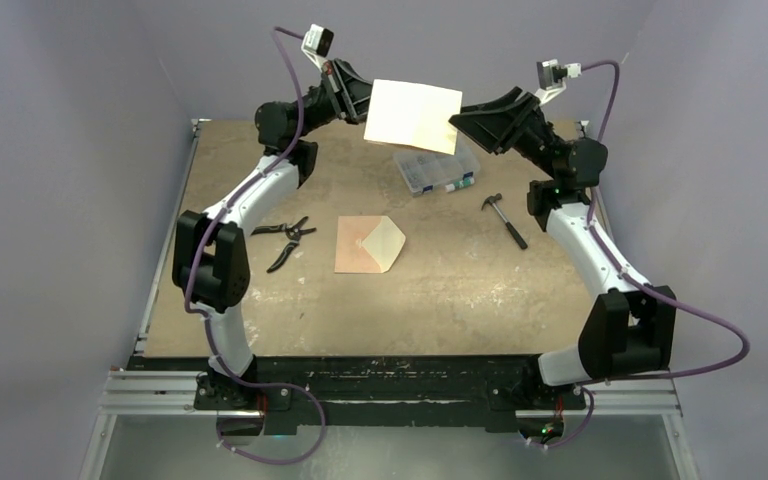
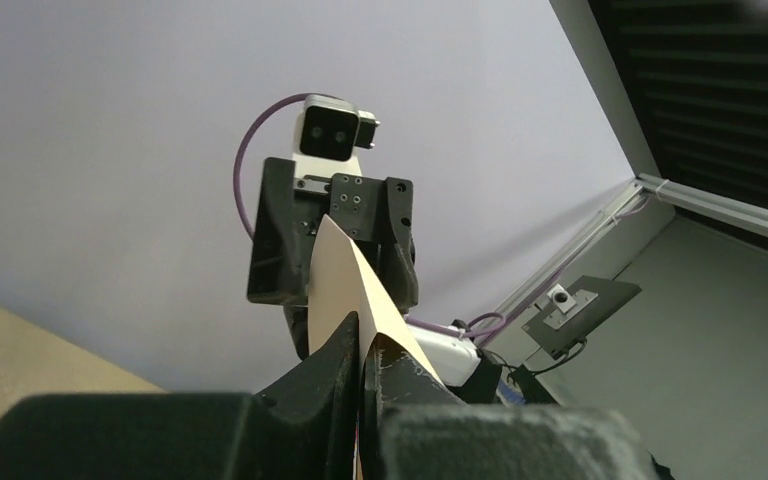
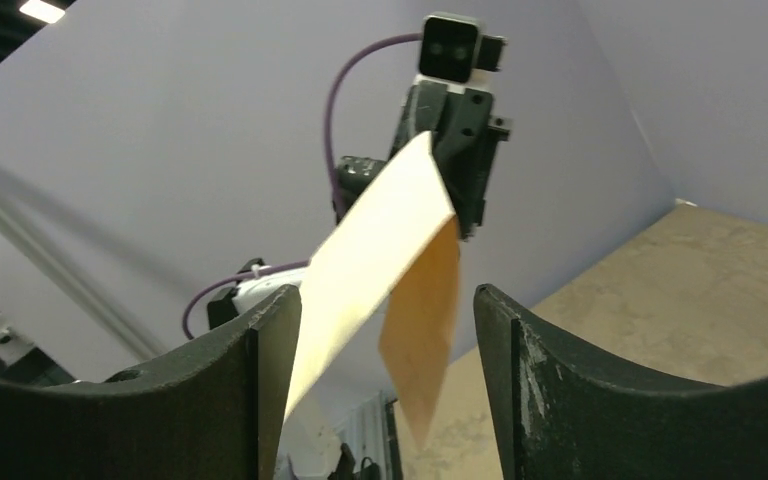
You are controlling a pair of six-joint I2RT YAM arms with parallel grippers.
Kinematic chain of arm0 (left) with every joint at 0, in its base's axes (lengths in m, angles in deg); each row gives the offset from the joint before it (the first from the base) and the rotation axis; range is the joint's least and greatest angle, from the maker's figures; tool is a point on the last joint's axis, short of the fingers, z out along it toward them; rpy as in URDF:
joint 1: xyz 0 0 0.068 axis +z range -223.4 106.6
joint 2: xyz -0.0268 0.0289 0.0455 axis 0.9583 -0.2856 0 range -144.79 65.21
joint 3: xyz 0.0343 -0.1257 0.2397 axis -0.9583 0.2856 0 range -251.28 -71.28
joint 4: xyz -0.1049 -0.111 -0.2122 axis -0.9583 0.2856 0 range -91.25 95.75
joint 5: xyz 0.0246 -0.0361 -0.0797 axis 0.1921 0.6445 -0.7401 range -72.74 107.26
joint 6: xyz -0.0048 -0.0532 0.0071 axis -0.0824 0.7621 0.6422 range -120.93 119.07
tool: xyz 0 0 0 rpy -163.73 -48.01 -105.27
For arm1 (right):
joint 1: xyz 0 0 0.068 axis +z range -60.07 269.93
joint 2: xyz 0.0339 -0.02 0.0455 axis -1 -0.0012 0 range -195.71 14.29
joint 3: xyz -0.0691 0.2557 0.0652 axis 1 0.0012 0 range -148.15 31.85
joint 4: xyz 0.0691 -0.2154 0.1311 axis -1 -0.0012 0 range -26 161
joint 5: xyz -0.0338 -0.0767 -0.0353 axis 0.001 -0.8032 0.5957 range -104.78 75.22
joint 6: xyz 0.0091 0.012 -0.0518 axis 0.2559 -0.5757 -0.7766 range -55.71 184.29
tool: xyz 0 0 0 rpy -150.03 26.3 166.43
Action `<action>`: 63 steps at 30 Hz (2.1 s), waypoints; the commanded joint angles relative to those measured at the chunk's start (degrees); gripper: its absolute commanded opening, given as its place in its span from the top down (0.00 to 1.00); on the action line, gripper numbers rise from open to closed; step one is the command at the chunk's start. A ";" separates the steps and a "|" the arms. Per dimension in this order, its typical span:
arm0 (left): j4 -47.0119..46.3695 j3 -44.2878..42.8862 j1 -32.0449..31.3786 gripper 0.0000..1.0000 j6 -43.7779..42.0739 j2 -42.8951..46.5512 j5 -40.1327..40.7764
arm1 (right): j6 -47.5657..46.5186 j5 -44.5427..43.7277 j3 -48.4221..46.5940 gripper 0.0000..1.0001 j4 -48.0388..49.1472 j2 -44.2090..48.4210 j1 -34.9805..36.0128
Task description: Place the letter into the envelope and seal it
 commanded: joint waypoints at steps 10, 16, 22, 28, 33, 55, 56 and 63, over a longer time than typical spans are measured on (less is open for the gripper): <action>3.47 4.23 0.27 1.00 -5.62 5.41 1.94 | 2.81 0.46 -7.11 0.65 -6.83 -1.08 1.32; 10.16 4.09 0.32 1.00 -12.88 6.69 1.02 | 0.46 -1.21 -10.83 0.52 -23.31 -1.22 1.32; 13.16 3.36 0.32 1.00 -15.57 6.87 1.06 | -0.71 -1.27 -10.88 0.69 -24.21 -1.21 1.31; 16.32 3.84 0.56 0.94 -18.58 7.89 0.78 | 1.06 -3.00 -9.57 1.00 -16.12 0.52 1.32; 36.27 5.94 1.37 0.62 -35.04 12.30 3.13 | 1.54 -5.68 -9.21 1.00 -9.93 1.25 1.31; 45.06 11.89 2.79 0.36 -52.40 24.26 16.50 | -21.82 -13.54 -11.23 1.00 -35.98 3.33 3.88; 44.69 11.24 0.60 0.36 -53.37 24.26 17.68 | -19.85 -12.66 -10.86 1.00 -33.91 3.07 4.01; 44.25 8.65 -3.81 0.35 -54.93 23.47 23.07 | -15.48 -9.58 -11.49 1.00 -29.52 2.22 5.61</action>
